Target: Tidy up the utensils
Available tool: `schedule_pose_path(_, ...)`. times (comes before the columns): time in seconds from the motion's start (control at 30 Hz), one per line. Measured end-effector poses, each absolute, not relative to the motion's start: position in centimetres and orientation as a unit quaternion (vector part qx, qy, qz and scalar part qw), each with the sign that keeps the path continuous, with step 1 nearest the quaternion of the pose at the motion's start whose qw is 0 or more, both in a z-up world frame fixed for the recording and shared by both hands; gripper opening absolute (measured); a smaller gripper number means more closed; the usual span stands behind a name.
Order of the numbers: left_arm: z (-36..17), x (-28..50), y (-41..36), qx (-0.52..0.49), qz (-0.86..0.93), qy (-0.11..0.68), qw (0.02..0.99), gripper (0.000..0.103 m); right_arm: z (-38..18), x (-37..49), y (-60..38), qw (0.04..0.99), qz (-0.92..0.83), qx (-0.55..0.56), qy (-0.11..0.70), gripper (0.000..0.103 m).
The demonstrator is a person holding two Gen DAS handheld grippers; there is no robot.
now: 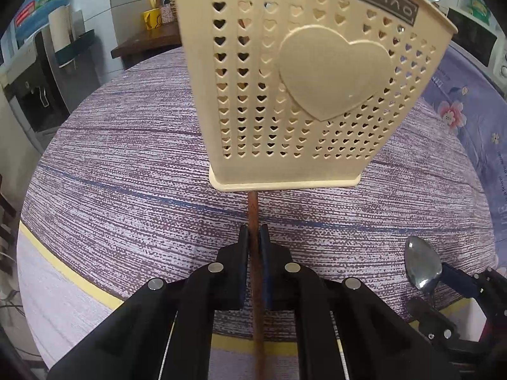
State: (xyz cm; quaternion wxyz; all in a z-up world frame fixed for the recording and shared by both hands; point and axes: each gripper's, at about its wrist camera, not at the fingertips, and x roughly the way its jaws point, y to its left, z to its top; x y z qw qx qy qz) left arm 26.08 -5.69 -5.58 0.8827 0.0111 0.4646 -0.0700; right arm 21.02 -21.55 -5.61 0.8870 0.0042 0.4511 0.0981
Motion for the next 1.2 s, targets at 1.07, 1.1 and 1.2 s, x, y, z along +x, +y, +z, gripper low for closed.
schedule_pose_path(1.07, 0.2, 23.0, -5.3, 0.008, -0.091, 0.396, 0.914, 0.008, -2.1, 22.0, -21.3, 0.897, 0.160, 0.057, 0.409, 0.003)
schedule_pose_path(1.1, 0.3, 23.0, -5.2, 0.007, -0.091, 0.395, 0.914, 0.008, -1.9, 22.0, -21.3, 0.897, 0.164, 0.062, 0.405, 0.003)
schedule_pose_path(1.2, 0.7, 22.8, -4.9, 0.002, -0.093, 0.390, 0.916, 0.008, -0.7, 21.2, -21.6, 0.906, 0.173, 0.073, 0.380, 0.003)
